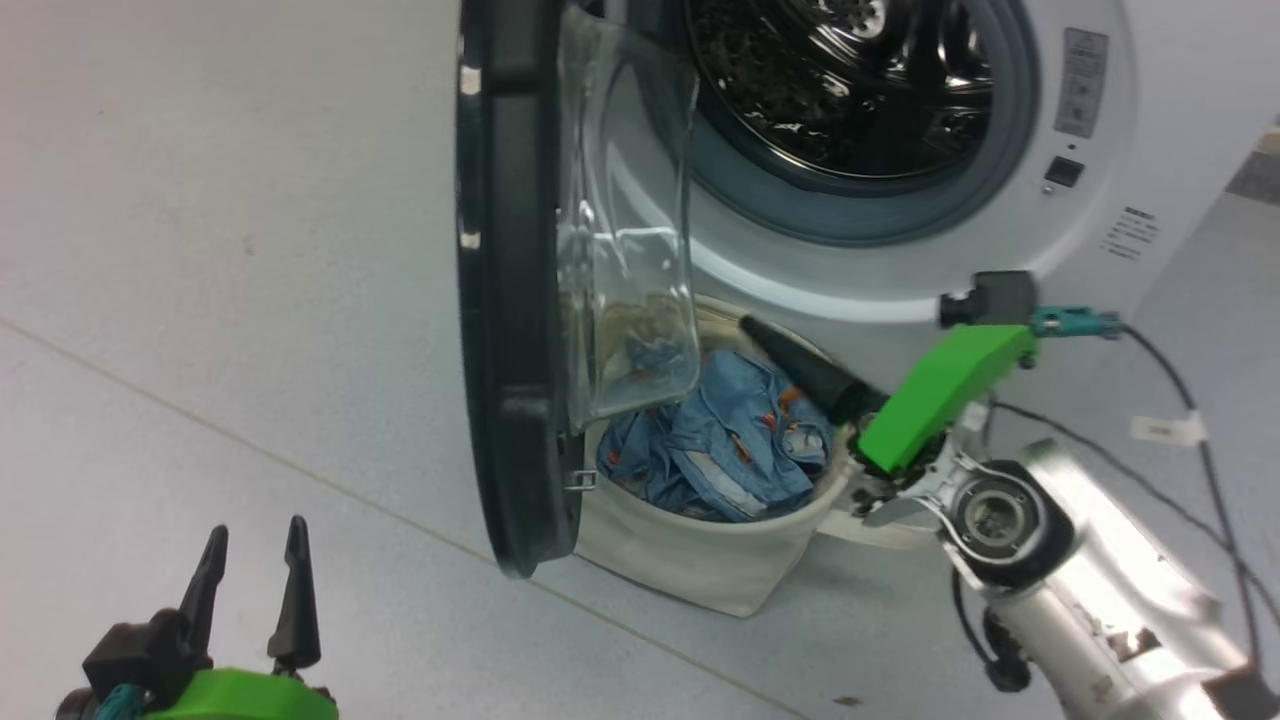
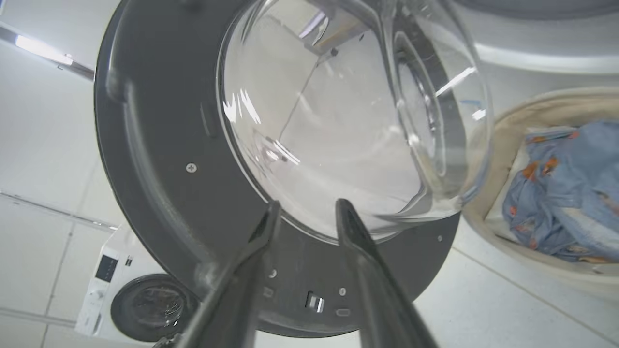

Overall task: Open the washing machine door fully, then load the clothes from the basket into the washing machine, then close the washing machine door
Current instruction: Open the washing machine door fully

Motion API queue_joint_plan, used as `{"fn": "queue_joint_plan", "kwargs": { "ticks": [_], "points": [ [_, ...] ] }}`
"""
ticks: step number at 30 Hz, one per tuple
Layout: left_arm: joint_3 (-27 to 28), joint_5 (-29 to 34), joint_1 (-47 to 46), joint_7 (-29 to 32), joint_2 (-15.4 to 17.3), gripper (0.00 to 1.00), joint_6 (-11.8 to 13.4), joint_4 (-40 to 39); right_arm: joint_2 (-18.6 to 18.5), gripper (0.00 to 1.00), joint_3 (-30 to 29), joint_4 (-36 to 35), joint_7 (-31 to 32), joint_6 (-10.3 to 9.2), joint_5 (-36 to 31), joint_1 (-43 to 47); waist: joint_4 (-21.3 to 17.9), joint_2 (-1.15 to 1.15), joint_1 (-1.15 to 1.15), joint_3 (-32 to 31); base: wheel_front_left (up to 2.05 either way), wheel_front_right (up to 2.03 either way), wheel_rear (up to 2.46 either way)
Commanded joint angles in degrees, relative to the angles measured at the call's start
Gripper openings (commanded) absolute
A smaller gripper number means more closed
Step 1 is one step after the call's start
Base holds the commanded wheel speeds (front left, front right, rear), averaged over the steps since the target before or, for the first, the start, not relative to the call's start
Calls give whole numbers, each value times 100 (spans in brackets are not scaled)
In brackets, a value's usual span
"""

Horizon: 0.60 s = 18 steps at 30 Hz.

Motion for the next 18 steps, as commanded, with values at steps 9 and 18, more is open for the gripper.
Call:
{"fn": "queue_joint_plan", "kwargs": {
  "ticks": [9, 18],
  "points": [
    [220, -47, -163, -69, 85, 100, -30, -217, -1022, 100, 244, -434, -2996, 7, -2841, 793, -425, 0, 0, -192, 0, 0, 0],
    [365, -35, -111, -69, 85, 100, -39, -290, -368, 100, -1419, -870, -3243, 7, -5222, 2142, -679, 0, 0, -209, 0, 0, 0]
  ]
}}
